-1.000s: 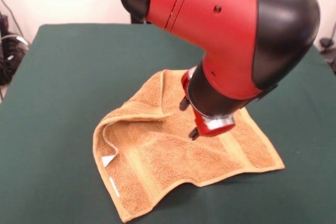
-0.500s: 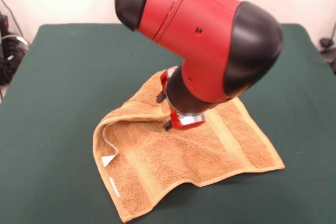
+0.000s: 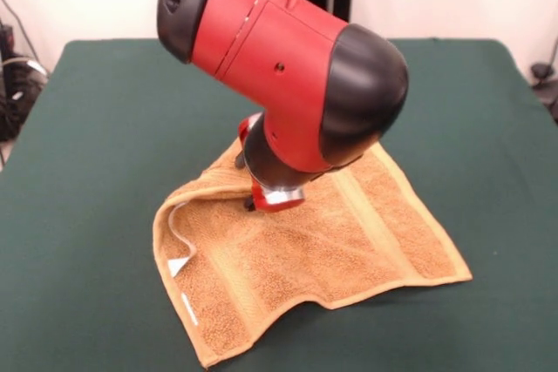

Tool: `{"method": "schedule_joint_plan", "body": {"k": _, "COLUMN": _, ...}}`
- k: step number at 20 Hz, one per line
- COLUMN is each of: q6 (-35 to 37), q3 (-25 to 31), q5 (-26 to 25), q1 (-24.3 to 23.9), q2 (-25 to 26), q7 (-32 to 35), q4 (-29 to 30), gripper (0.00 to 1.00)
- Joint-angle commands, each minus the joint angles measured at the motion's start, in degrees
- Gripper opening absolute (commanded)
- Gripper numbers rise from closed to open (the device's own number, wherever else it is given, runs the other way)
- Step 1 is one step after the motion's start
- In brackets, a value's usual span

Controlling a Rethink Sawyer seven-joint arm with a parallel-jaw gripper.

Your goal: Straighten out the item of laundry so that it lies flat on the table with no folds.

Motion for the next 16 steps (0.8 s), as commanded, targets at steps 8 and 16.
{"method": "schedule_joint_plan", "body": {"k": 8, "q6": -7.39, "q3": 13.0, "q5": -2.68, "q1": -1.52, "q2": -1.15, "q7": -1.44, "q4": 6.85, "gripper": 1.0}}
{"method": "schedule_joint_plan", "body": {"k": 16, "q6": 7.3, "q3": 15.49, "q5": -9.3, "q1": -2.6, "q2": -20.02, "q7": -18.18, "q4": 15.5, "gripper": 1.0}}
